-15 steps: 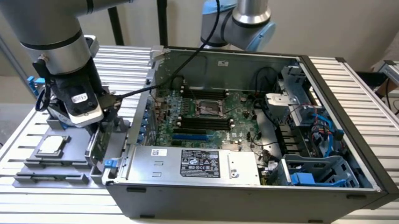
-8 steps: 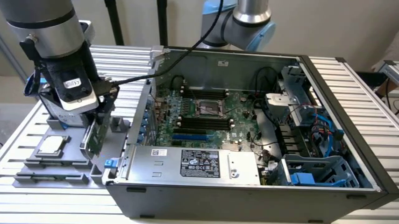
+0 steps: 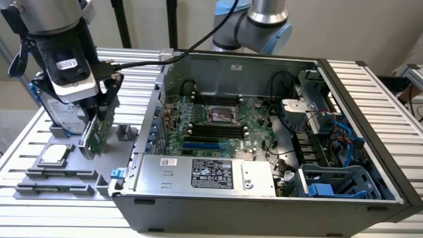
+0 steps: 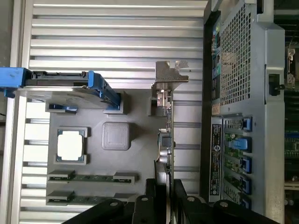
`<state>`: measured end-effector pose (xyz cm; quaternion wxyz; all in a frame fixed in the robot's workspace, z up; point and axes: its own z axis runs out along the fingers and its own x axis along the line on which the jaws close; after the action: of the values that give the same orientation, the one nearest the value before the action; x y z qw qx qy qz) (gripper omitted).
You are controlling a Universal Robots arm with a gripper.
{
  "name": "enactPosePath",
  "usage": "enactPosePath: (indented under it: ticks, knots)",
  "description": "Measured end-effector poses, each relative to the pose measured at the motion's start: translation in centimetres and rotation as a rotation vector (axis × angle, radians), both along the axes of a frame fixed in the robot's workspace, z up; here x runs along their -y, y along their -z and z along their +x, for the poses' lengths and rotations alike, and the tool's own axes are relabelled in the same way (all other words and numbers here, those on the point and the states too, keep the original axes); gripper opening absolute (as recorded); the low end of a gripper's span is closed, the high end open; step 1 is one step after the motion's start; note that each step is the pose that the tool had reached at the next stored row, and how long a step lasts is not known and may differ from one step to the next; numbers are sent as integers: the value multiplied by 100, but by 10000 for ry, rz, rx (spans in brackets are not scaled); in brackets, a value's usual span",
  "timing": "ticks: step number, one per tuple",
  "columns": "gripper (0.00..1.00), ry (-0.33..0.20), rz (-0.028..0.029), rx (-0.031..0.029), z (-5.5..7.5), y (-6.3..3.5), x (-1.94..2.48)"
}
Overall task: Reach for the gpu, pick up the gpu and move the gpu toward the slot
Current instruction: 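Pick up the gpu and move the gpu toward the slot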
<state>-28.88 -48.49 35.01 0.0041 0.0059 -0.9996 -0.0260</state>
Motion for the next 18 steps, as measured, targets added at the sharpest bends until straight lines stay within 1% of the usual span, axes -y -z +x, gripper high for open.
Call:
enactPosePath:
  ticks: [5, 11, 14, 18]
  knots:
    - [26, -15, 7, 1, 79, -227, 16]
    - [26, -31, 23, -5, 237, -502, 41]
    - [26, -36, 44, -10, 347, -637, 51]
    - [26, -37, 100, -25, 529, -804, 56]
